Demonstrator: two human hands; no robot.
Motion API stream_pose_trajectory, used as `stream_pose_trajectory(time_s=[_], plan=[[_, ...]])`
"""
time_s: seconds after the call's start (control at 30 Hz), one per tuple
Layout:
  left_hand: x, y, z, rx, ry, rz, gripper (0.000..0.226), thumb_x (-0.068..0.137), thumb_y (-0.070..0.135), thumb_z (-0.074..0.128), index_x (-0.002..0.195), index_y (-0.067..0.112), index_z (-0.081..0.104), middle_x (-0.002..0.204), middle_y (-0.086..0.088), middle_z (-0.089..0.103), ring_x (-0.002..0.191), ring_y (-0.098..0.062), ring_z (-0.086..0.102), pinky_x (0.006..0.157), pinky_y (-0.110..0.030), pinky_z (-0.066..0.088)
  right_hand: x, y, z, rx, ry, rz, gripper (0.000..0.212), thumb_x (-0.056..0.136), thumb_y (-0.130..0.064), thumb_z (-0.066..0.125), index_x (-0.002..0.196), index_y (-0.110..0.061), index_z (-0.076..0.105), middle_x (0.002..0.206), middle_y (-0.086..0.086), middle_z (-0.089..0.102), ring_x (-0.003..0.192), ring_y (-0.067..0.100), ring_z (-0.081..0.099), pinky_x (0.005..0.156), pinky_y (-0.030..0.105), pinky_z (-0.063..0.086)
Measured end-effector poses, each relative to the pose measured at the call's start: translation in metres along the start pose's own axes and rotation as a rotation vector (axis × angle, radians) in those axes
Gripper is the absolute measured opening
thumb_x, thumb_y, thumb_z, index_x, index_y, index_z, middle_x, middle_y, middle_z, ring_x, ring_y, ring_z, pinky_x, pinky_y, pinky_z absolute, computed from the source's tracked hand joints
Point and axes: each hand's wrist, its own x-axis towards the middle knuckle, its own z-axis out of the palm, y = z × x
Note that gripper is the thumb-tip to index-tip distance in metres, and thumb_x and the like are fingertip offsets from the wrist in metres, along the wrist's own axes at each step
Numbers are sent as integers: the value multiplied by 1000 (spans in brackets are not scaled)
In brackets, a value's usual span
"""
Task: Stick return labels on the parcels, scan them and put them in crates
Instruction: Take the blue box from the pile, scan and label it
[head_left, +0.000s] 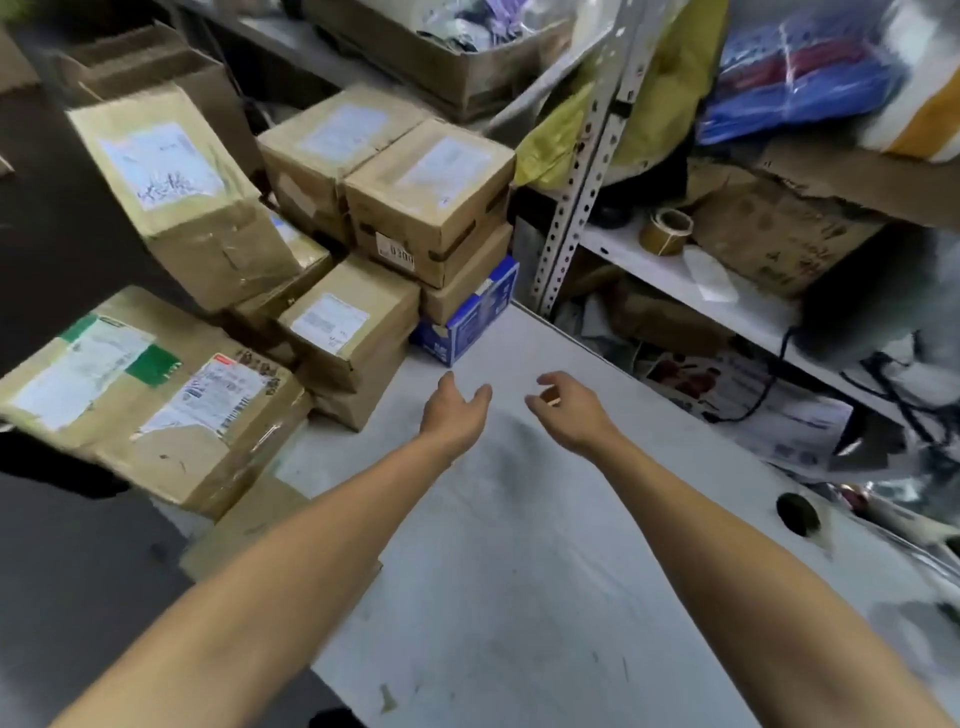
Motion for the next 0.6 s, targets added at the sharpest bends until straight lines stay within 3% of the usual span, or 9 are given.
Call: stream_pose_trajectory(time_s=[0.13,0.3,0.47,0.6], plan=[[36,4,6,-266,4,-44,80,96,58,54,160,37,10,166,-1,24,141,-33,44,111,-53,45,46,-25,13,259,39,112,46,99,-39,61,138,-16,52,126,9,63,101,23,65,90,39,58],[65,15,11,-475,60,1,96,75,78,53,153,54,3,165,6,24,144,-30,39,109,-56,45,101,-58,17,600,51,246,61,100,-38,61,151,-18,34,141,9,52,112,28,62,85,39,61],[84,22,12,-545,106,-49,95,81,79,50,157,47,4,164,1,27,145,-30,37,112,-55,41,146,-79,33,882,-138,393,83,95,-54,61,159,-33,12,159,5,32,125,33,50,90,52,59],[100,22,11,-483,158,-25,77,96,66,45,160,30,21,158,-4,39,140,-27,43,114,-44,39,173,-79,47,953,38,342,87,91,-52,65,160,-36,15,162,-2,29,140,28,42,105,54,47]])
